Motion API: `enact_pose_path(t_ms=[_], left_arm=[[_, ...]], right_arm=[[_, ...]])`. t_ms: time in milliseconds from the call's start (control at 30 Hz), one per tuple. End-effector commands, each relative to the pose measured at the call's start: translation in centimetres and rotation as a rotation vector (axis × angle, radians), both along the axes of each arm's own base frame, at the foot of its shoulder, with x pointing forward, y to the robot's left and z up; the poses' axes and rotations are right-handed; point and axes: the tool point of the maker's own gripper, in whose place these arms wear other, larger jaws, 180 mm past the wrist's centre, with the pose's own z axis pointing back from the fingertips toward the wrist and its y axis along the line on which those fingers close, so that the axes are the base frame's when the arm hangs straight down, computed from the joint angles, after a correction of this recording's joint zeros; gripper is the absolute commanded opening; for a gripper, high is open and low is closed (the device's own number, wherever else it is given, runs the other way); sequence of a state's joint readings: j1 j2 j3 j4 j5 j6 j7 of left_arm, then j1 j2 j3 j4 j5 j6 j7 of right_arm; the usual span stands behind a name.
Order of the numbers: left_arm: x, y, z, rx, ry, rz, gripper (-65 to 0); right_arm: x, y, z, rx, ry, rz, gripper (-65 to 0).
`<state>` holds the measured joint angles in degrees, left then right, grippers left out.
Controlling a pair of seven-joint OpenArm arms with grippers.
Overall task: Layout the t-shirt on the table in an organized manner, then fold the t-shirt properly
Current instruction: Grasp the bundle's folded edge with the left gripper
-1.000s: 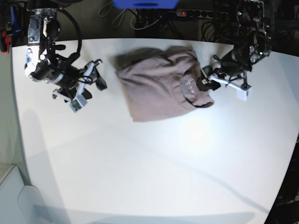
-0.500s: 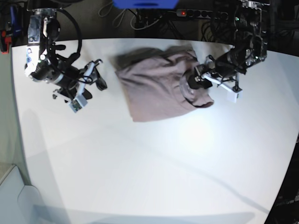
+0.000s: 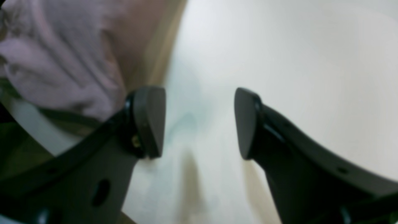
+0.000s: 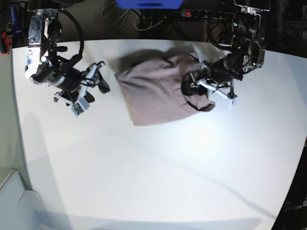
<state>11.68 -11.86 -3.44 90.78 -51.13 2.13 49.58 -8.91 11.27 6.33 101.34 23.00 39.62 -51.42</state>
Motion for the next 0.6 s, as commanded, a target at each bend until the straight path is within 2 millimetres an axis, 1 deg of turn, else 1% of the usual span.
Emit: enact_pose_path(t_ms=[0,100,133,167,200,267,300,333,400,467,500,567], left_arm=[[-0.4,-0.2,-0.1,0.004,0.018,-0.015,-23.3],[-0.6,0.0,-0.9,0.004,0.042,-0.008,-23.7],[-0.7,0.1,-1.2,0.005,0.051,-0.005,-24.9],[-0.4,0.1,-1.5,0.004,0.057,-0.004,-27.9],[-0.4,0.0,-1.9,0.005,0.070,-0.005,-32.3],[-0.8,0.0,-3.1,0.006,0.108,-0.008,-44.0],[-0.8,0.0,-3.4,0.007,0.115,-0.008,-48.6],[-0.7,-0.1,-3.6,0.006,0.118,-0.013,-51.2],[-0.8,-1.1,-3.6,-0.001,0.107,-0.059,-51.7],[-0.6,-2.1,-3.2,-0.005,0.073,-0.127,-51.8],[-0.6,-2.5,-3.1,-0.005,0.066,-0.146,-51.8],[-0.5,-2.8,-3.0,-0.005,0.059,-0.161,-52.0]], right_arm=[[0.8,0.2,1.3,0.019,-0.048,0.008,-29.3],[0.9,0.2,1.3,0.019,-0.050,0.009,-29.3],[0.9,0.2,1.3,0.019,-0.050,0.009,-29.3],[0.9,0.2,1.3,0.019,-0.050,0.009,-29.3],[0.9,0.2,1.3,0.019,-0.050,0.009,-29.3],[0.9,0.2,1.3,0.019,-0.050,0.009,-29.3],[0.9,0.2,1.3,0.019,-0.050,0.009,-29.3],[0.9,0.1,1.3,0.017,-0.050,0.009,-29.3],[1.0,-0.3,1.4,0.004,-0.053,0.010,-29.4],[1.1,-0.8,1.4,-0.007,-0.056,0.011,-29.4],[1.1,-1.2,1.5,-0.015,-0.059,0.005,-29.4],[1.3,-2.7,1.8,-0.028,-0.067,-0.032,-29.4]])
